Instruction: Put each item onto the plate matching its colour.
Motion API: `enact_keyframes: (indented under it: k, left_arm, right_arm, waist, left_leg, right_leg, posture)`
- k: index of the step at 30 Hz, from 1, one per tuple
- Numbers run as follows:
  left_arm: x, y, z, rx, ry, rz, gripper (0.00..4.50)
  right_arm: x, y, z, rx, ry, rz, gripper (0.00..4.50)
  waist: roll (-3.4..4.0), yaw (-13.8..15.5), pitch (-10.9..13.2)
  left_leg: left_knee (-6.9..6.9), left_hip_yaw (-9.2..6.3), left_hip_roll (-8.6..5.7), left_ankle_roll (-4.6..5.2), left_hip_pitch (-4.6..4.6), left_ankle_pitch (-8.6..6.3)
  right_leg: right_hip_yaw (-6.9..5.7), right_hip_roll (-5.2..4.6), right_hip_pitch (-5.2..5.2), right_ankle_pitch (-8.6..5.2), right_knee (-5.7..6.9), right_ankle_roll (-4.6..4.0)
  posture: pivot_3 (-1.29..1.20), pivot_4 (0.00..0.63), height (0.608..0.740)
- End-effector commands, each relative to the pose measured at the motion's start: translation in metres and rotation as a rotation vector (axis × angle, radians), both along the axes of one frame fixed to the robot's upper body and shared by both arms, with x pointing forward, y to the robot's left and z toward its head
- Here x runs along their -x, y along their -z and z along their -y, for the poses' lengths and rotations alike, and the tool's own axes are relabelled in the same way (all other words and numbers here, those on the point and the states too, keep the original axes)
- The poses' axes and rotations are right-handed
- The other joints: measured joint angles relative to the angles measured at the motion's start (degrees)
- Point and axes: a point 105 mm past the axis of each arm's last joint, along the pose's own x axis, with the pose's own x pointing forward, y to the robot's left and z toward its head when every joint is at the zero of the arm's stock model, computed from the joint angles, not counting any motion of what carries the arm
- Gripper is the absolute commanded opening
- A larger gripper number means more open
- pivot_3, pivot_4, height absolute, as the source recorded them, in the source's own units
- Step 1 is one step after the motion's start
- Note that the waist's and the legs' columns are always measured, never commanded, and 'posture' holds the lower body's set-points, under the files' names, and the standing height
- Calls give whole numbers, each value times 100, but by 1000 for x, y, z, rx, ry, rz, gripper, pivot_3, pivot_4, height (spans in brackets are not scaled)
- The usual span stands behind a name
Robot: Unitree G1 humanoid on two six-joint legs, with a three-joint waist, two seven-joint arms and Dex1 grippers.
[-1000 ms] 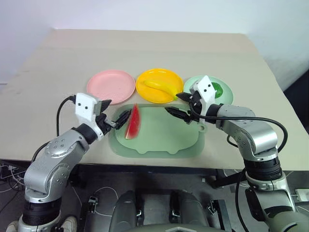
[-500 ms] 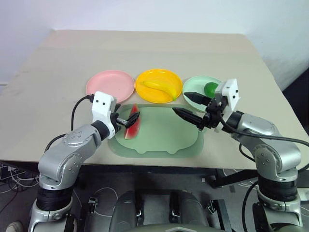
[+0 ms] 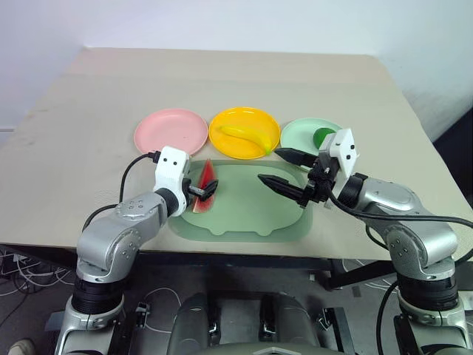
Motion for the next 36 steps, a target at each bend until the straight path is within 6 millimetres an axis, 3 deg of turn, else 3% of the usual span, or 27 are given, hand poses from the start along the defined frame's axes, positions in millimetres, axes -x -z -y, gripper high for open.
enact_keyframes:
  k: [1,4,11,18,23,30,36]
  left_arm:
    - [-1,-6,-2,-37,-12,7,4500]
    - [-2,9,-8,-90,-39,-68,4500]
    - [2,16,-7,-126,-17,-121,4500]
    - [0,14,-7,-122,-4,-122,2444]
    - [0,13,-7,-102,1,-114,2386]
    - [-15,-23,2,93,7,38,2386]
    - [-49,-56,-25,72,-255,204,2386]
  right_arm:
    - [0,-9,0,4,6,51,3679]
    - [-1,-7,-1,7,8,44,3679]
    - [-5,-1,1,34,24,27,3679]
    - [-8,0,0,38,36,34,3718]
    - [-8,0,0,39,38,37,3718]
    - [-12,-5,-1,32,34,50,3718]
    - [-17,-12,-3,17,18,67,3718]
  waist:
    - [0,-1,0]
    - [0,-7,0]
    - [0,-7,0]
    - [-1,6,-1]
    - [-1,1,-1]
    - [-3,7,0]
    - [-4,-6,0]
  left_leg:
    - [0,0,0,0,0,0]
    - [-1,0,0,0,1,0]
    - [-1,0,0,0,1,0]
    - [-1,0,0,0,6,0]
    - [-1,-1,0,0,5,0]
    - [0,-1,0,0,3,0]
    - [0,-1,-1,0,3,0]
  right_leg:
    - [0,0,0,0,0,0]
    - [0,0,0,0,0,0]
    - [0,0,0,0,0,0]
    - [0,-3,4,0,0,0]
    - [0,-3,4,0,0,0]
    - [-1,-4,4,0,0,0]
    - [-3,-3,3,0,0,0]
  posture:
    - [0,150,695]
    - [0,150,695]
    - [0,150,695]
    - [0,150,695]
    - [0,150,695]
    - [0,150,695]
    - [0,150,695]
